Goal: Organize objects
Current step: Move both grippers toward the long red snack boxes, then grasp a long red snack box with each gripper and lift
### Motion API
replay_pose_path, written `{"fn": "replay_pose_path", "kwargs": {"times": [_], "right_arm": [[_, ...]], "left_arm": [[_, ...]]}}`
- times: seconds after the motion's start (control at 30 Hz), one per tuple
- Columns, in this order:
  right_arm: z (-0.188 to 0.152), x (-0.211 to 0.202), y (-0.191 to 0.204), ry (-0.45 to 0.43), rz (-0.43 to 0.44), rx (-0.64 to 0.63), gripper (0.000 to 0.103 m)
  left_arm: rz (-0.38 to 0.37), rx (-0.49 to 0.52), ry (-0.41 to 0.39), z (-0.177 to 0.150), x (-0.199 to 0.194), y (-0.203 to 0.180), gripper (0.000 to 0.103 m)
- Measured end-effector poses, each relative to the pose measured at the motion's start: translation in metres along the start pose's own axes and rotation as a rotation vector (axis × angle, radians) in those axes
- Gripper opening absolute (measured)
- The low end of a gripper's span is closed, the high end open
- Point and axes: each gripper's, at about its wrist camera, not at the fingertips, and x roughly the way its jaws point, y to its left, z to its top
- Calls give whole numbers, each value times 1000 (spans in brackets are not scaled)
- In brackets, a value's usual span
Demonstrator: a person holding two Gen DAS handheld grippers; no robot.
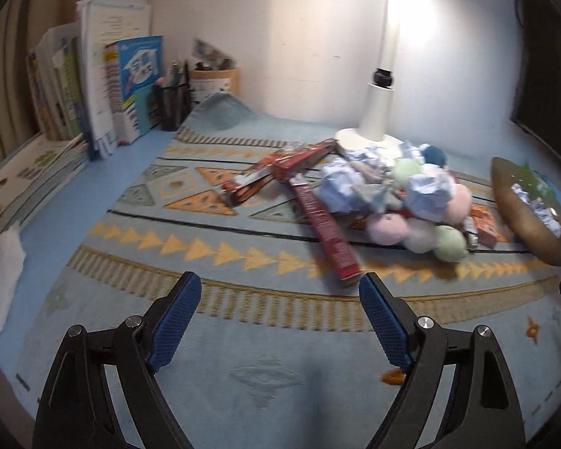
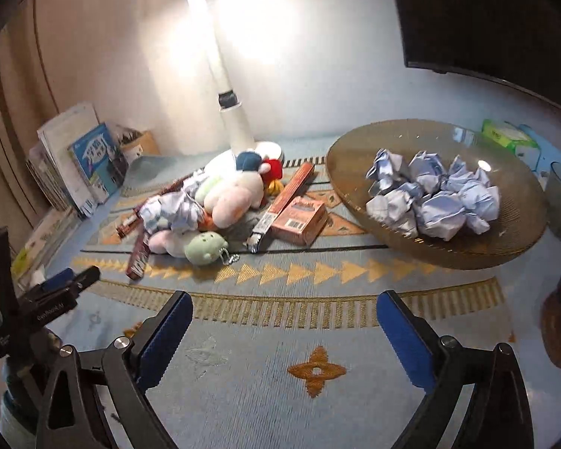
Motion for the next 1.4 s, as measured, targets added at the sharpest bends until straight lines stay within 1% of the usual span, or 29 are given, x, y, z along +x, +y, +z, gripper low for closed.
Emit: {"fn": "replay_pose_path", "kwargs": {"times": [0.03, 0.07, 0.1, 0.13, 0.17, 0.2, 0.23, 0.3, 0.37, 0.47, 0.57, 0.67, 0.83, 0.97, 1.07, 1.1, 1.13, 1.17, 1.23, 1.3, 1.37, 1.4], "right_arm": [[-4, 10, 4, 10, -17, -24, 99], [-8, 20, 8, 19, -32, -47, 99], [-12, 29, 10, 36, -42, -62, 99], [-14, 37, 11, 73, -60, -70, 99], [-13, 41, 12, 88, -68, -79, 99], [-13, 43, 11, 87, -63, -80, 99], [-13, 45, 10, 97, -59, -76, 99], [-13, 50, 7, 118, -52, -62, 99], [-13, 50, 6, 118, -30, -56, 99], [-13, 49, 9, 116, -28, -79, 99], [-13, 49, 12, 113, -23, -99, 99], [-13, 48, 11, 106, -6, -89, 99], [-11, 50, 6, 110, -23, -62, 99], [-10, 50, 4, 109, -31, -49, 99], [-10, 53, 4, 129, -44, -45, 99], [-10, 55, 4, 146, -40, -45, 99], [-9, 57, 4, 159, -34, -44, 97], [-7, 58, 4, 169, -15, -41, 88], [2, 63, 4, 179, 62, -19, 75], [16, 71, 7, 194, 63, 9, 72], [28, 83, 11, 195, 63, 37, 65], [32, 89, 12, 202, 72, 51, 63]], "left_arm": [[12, -10, 2, -2, 4, 4, 86], [-6, -22, 19, -2, 6, 6, 86], [-29, -24, 13, -1, 4, 5, 86], [-22, -17, -1, -1, 4, 2, 86], [6, 0, 3, -4, 6, -2, 86], [28, 28, 30, -6, 10, -6, 86], [32, 65, 51, -8, 13, -13, 86], [45, 136, 47, -11, 12, -24, 86], [55, 165, 23, -13, 7, -28, 86], [49, 153, 1, -13, 3, -25, 87], [42, 131, 26, -11, 8, -20, 87], [26, 119, 42, -11, 11, -17, 87], [26, 125, 49, -12, 12, -18, 87], [8, 117, 53, -10, 12, -17, 87], [-45, 108, 80, -2, 17, -14, 87], [-55, 97, 70, 3, 18, -13, 87], [-61, 98, 58, 9, 20, -15, 87], [-65, 109, 53, 15, 25, -18, 87], [-73, 138, 76, 26, 41, -28, 86], [-98, 147, 115, 33, 59, -37, 86], [-101, 153, 150, 35, 72, -43, 80], [-100, 151, 159, 36, 76, -43, 80]]}}
